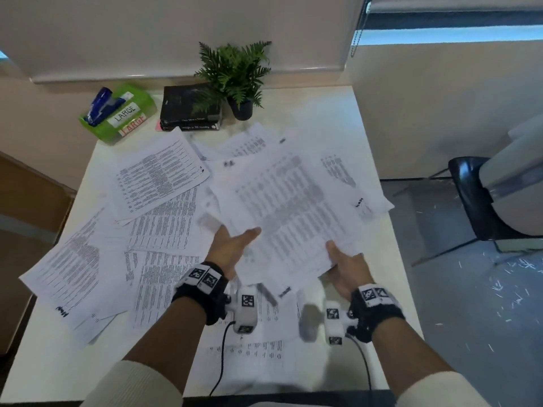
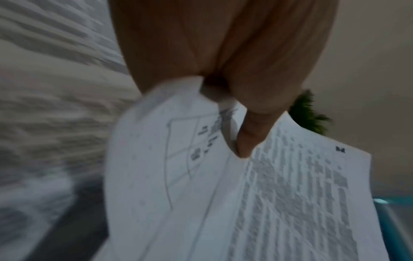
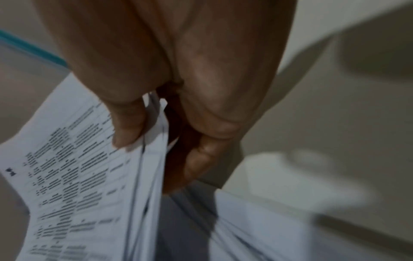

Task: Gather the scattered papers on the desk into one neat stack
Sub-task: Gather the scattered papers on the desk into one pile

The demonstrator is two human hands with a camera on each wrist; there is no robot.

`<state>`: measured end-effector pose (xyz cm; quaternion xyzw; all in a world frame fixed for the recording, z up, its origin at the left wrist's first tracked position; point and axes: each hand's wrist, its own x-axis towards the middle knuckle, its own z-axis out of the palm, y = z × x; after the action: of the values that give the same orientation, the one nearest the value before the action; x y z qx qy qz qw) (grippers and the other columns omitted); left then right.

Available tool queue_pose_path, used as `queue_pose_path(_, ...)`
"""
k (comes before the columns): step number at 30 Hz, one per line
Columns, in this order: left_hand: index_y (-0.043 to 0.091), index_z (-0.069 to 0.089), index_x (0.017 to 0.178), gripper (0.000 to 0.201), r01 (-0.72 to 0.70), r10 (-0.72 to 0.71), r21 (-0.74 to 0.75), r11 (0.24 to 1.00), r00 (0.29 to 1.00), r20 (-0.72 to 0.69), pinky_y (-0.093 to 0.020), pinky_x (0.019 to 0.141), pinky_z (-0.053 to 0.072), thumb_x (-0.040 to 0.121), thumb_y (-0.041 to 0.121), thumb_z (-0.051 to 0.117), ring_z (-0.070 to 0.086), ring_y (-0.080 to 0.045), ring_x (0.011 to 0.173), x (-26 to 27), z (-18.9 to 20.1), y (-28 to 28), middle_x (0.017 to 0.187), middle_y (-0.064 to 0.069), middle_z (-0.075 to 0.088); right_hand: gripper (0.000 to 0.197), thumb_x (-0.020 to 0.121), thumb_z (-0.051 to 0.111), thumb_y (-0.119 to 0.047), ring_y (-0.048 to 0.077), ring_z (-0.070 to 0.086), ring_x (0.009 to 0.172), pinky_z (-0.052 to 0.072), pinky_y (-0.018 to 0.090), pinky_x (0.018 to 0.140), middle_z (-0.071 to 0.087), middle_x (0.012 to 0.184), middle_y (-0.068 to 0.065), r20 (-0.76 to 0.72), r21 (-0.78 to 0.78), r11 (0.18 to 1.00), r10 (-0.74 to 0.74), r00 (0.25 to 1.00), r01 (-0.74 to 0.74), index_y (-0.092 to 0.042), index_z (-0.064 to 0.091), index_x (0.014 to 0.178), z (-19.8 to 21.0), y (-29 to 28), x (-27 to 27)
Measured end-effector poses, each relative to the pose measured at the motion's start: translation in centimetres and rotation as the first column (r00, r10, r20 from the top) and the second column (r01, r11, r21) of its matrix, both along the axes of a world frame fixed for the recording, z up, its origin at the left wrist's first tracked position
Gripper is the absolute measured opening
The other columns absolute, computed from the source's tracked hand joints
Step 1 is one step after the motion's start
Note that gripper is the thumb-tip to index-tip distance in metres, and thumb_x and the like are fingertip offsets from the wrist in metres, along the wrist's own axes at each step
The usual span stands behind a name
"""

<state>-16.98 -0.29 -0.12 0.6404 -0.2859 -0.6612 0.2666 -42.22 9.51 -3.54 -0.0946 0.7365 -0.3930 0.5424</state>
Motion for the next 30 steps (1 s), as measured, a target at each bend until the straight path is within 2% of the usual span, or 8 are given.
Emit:
queue_pose_path(4,0.012,0.060,0.122,0.065,0.100,-0.101,0.015,0.995,0.974,0.204,-0.057,0.094,0.052,0.065,0.026,0.087,0.066,-0.033,0.109,6.0,-3.6,2.2,0.116,-0.005,0.071,0.027,0.088,0.074,-0.014,0.028,0.070,0.082,0.060,0.039,0.073,0.071,0.113,0.014,0.212,-0.030,0.998,0.069,0.975,-0.064,-0.008,0.059,0.109,-1.0,1.6,3.5)
queue_pose_path(7,0.007,0.065,0.112,0.034,0.230,-0.220,-0.011,0.973,0.943,0.249,-0.054,0.090,0.055,0.080,0.009,0.077,0.069,-0.031,0.099,8.9,-3.5,4.2,0.106,-0.009,0.073,0.012,0.089,0.068,-0.011,0.025,0.060,0.063,0.048,0.028,0.053,0.073,0.101,0.020,0.196,-0.094,0.992,-0.060,0.979,0.079,-0.011,0.066,0.101,-1.7,1.1,2.2)
queue_pose_path(10,0.010,0.066,0.111,0.038,0.326,-0.314,-0.010,0.945,0.918,0.243,-0.052,0.090,0.056,0.077,0.013,0.081,0.071,-0.026,0.097,10.2,-3.7,4.8,0.104,-0.006,0.074,0.019,0.091,0.070,-0.018,0.028,0.068,0.073,0.056,0.034,0.066,0.073,0.098,0.023,0.076,-0.060,0.981,0.188,0.979,-0.184,-0.004,0.066,0.103,-0.8,-0.1,2.1)
queue_pose_path(16,0.025,0.020,0.155,0.097,0.338,-0.279,-0.092,0.937,0.879,0.386,-0.045,0.115,0.030,0.079,0.060,0.070,0.037,-0.017,0.139,7.8,-3.1,4.3,0.155,0.011,0.031,0.052,0.087,0.058,-0.063,0.016,0.046,0.062,0.035,0.028,0.059,0.045,0.066,0.000,-0.474,0.336,0.655,0.739,0.479,-0.677,-0.016,0.040,0.070,-0.2,-2.1,7.0)
queue_pose_path(20,0.020,0.017,0.155,0.071,0.248,-0.212,-0.059,0.967,0.909,0.358,-0.040,0.107,0.038,0.099,0.051,0.047,0.046,-0.025,0.134,7.0,-2.4,4.5,0.148,-0.004,0.044,0.061,0.083,0.053,-0.071,0.024,0.061,0.095,0.049,0.034,0.083,0.064,0.106,0.009,-0.423,0.424,0.705,0.709,0.564,-0.569,-0.014,0.051,0.102,-1.3,-0.4,9.1)
queue_pose_path(23,0.017,0.044,0.130,0.035,0.283,-0.176,-0.134,0.950,0.837,0.519,-0.023,0.062,0.043,0.105,0.038,0.034,0.056,-0.008,0.070,7.9,-2.7,4.9,0.082,0.007,0.057,0.068,0.082,0.049,-0.072,0.029,0.062,0.106,0.049,0.037,0.091,0.065,0.120,0.008,-0.452,0.491,0.695,0.718,0.529,-0.524,-0.014,0.058,0.115,-1.8,1.2,9.2)
queue_pose_path(26,0.011,0.059,0.102,0.031,0.391,-0.219,-0.144,0.909,0.742,0.634,-0.035,0.065,0.053,0.106,0.026,0.032,0.055,-0.017,0.063,8.5,-3.9,5.2,0.075,-0.004,0.061,0.053,0.087,0.050,-0.067,0.027,0.064,0.090,0.051,0.035,0.085,0.068,0.098,0.007,-0.477,0.492,0.678,0.735,0.482,-0.546,-0.015,0.059,0.091,-1.5,2.1,9.1)
queue_pose_path(30,0.007,0.061,0.121,0.030,0.437,-0.275,-0.075,0.896,0.680,0.680,-0.030,0.065,0.052,0.102,0.009,0.038,0.069,-0.035,0.082,8.3,-4.1,5.7,0.095,-0.016,0.070,0.050,0.090,0.051,-0.062,0.017,0.057,0.063,0.042,0.027,0.059,0.058,0.066,-0.001,-0.507,0.455,0.679,0.730,0.459,-0.577,-0.020,0.048,0.063,-0.7,1.9,8.9)
